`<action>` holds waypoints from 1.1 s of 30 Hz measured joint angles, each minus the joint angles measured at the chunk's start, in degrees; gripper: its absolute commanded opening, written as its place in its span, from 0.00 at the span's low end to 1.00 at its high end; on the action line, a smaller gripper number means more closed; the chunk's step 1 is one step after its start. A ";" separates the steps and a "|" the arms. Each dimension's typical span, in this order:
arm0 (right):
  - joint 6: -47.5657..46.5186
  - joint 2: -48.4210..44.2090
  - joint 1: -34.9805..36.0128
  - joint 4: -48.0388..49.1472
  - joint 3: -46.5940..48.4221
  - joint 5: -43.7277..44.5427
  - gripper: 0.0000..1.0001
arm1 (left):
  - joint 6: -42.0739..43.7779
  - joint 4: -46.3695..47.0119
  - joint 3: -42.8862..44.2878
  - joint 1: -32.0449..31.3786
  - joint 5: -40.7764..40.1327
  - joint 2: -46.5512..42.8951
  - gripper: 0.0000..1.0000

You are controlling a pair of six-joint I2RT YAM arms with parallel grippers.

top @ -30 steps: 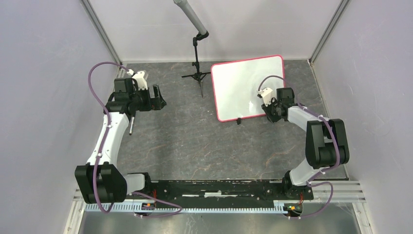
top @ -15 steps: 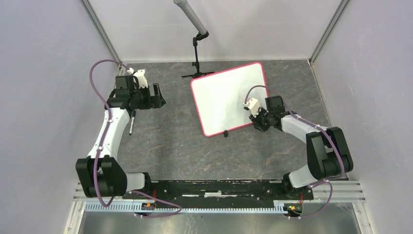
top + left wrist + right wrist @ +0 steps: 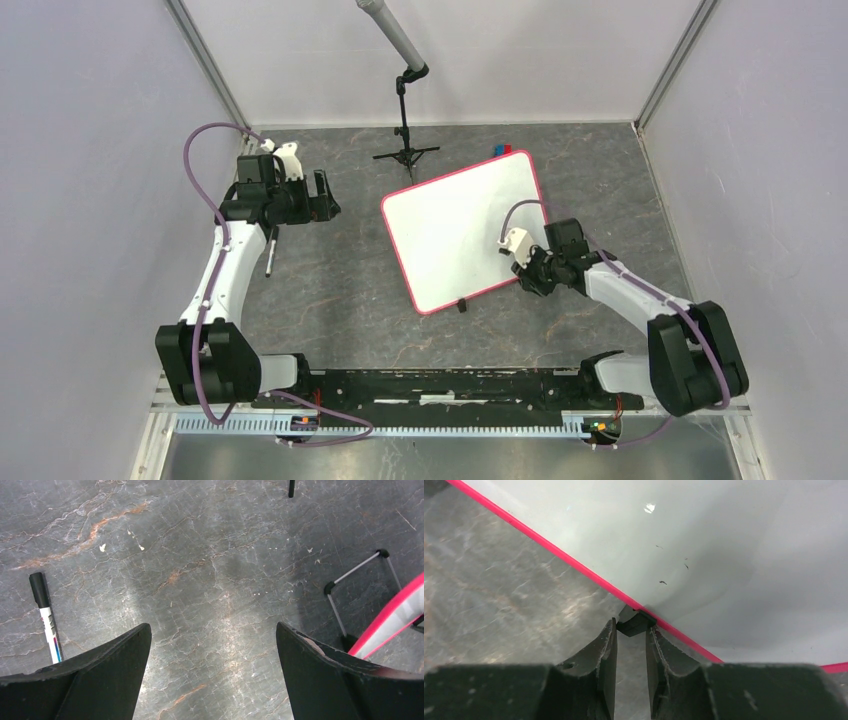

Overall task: Write a sentence on the whiteboard
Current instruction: Move the whiteboard to the center of the board.

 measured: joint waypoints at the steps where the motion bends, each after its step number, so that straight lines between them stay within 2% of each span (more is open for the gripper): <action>1: 0.31 -1.29 0.83 -0.87 -0.63 0.35 0.00 | -0.13 0.00 0.00 0.00 0.00 0.00 1.00; 5: 0.83 -2.95 3.52 -4.31 -0.87 0.92 0.00 | -0.33 0.00 0.00 0.00 0.02 0.20 1.00; 27: 4.55 0.61 11.26 -20.50 5.64 2.54 0.00 | -0.33 0.02 0.00 0.00 0.00 0.22 1.00; 30: 6.23 0.57 11.67 -20.55 5.64 3.17 0.23 | -0.33 0.02 0.00 0.00 0.00 0.22 1.00; 31: 6.97 0.48 11.69 -20.50 5.64 3.50 0.36 | -0.33 0.02 0.00 0.00 0.00 0.22 1.00; 33: 8.76 -0.11 11.82 -20.11 5.60 4.31 0.54 | -0.33 0.02 0.00 0.00 0.00 0.22 1.00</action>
